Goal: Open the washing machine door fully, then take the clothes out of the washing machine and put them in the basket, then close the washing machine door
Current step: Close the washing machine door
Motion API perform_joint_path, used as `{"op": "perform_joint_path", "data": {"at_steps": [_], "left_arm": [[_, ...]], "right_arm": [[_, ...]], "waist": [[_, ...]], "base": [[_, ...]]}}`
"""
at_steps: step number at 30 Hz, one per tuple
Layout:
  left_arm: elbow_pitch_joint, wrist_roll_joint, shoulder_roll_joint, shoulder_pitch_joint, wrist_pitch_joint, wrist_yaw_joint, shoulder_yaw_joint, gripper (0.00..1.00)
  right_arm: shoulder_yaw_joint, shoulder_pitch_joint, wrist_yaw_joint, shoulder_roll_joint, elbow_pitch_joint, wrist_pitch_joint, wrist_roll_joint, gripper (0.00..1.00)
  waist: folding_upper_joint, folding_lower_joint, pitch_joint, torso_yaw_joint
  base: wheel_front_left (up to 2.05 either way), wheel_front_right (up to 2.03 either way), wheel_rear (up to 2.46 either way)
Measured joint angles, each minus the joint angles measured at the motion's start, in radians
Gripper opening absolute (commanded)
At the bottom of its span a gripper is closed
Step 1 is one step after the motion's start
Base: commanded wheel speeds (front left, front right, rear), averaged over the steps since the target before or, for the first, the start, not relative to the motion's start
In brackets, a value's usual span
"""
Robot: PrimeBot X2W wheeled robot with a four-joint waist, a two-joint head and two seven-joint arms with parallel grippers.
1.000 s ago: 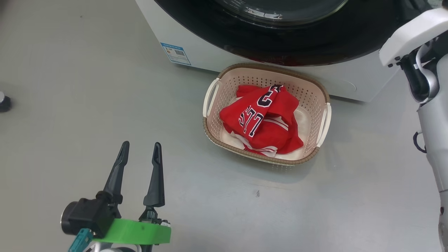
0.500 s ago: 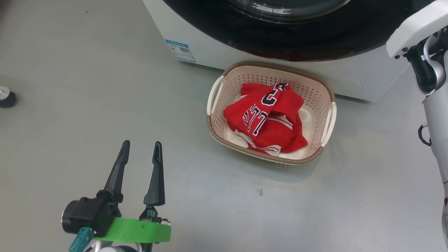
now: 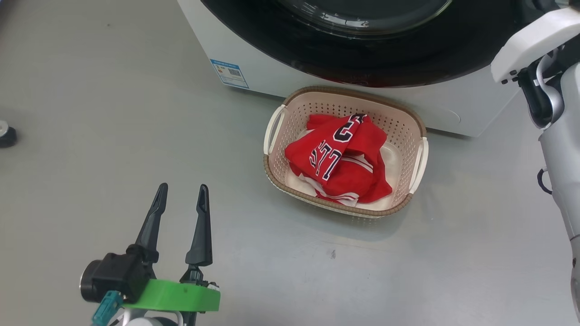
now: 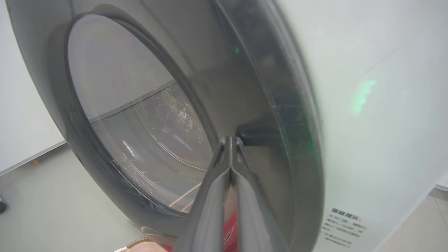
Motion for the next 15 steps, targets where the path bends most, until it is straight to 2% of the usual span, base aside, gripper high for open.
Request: {"op": "perform_joint_path", "data": {"at_steps": [5,15], "left_arm": [[0.009,0.0,0.001,0.0,0.0,0.0,0.007,1.0],[0.035,0.012,0.014,0.0,0.0,0.0,0.007,1.0]], "right_arm": [[0.018,0.01,0.001,0.012,0.004,-0.031,0.0,0.0],[0.029,0.156,0.01,0.044,-0.008,-0.122,0.029,0.0]], "waist": [[0.0,0.0,-0.015,-0.013],[0.0,0.0,-0.067,-0.047]], "base": [[0.0,0.0,0.0],[0.0,0.0,0.0]]}}
